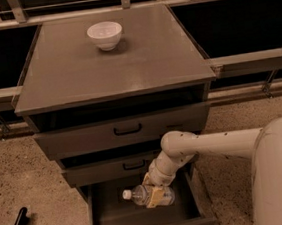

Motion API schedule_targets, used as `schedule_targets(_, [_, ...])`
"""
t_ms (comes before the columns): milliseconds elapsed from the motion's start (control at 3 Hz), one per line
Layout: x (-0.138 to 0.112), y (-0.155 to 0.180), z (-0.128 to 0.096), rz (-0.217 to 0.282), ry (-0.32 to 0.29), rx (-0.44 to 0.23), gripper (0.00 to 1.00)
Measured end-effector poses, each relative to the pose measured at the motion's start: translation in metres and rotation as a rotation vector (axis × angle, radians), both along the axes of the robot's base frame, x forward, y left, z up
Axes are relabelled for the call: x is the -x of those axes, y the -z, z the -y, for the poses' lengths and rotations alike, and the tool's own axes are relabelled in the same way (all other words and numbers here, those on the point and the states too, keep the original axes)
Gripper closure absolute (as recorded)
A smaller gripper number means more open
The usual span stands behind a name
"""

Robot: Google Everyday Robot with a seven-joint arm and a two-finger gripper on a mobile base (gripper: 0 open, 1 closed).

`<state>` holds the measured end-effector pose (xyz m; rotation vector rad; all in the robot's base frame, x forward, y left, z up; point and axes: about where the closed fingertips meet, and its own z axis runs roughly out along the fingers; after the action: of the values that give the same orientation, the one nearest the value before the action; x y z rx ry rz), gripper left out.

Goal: Place blue plastic bottle into bottom drawer

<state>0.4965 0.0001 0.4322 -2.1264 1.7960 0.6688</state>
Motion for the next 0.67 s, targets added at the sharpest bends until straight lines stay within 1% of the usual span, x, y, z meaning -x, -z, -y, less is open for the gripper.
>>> schedule_targets(333, [-0.013, 0.022, -0.003, -0.012, 0.025, -0.09, 1.0])
schedule_targets(667, [-0.053, 0.068, -0.014, 0.081, 0.158, -0.325, 1.0])
